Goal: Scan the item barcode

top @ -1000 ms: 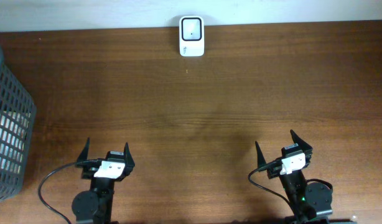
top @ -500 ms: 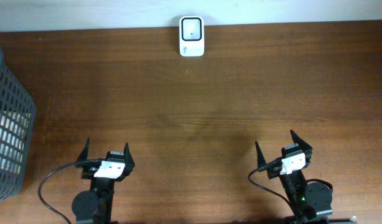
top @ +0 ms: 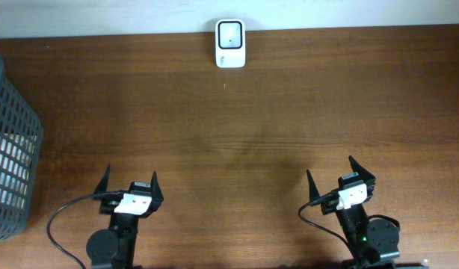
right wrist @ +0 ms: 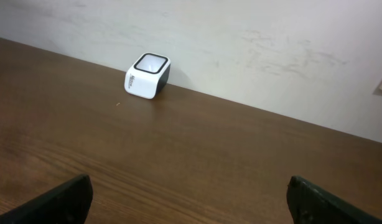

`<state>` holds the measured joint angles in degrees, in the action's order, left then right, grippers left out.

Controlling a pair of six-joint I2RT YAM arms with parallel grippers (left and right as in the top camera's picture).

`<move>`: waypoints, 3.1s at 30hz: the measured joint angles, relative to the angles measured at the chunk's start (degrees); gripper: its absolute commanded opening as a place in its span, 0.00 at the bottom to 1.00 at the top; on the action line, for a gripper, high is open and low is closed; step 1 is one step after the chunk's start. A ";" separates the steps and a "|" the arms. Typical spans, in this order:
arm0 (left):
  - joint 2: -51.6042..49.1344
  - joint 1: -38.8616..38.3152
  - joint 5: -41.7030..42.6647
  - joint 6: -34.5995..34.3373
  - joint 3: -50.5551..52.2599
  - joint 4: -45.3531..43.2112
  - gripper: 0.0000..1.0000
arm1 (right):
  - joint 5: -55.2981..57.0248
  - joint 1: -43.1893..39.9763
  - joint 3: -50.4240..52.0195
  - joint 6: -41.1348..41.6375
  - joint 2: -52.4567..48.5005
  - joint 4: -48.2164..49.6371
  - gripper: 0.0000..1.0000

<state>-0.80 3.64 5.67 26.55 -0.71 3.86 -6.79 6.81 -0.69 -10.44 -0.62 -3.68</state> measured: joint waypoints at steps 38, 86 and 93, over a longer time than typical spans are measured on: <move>-85.44 9.55 -2.16 -18.88 -102.60 50.51 0.99 | -0.02 0.00 0.02 0.00 -0.07 0.00 0.98; -123.73 54.93 11.52 -7.37 -105.74 52.11 0.38 | 0.00 0.00 0.02 0.00 -0.07 0.00 0.98; -123.89 54.73 16.20 -7.41 -108.28 55.30 0.10 | 0.00 0.00 0.02 -0.02 -0.07 0.00 0.98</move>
<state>-124.68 58.37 21.87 19.14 -108.99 59.16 -6.79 6.81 -0.67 -10.46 -0.69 -3.68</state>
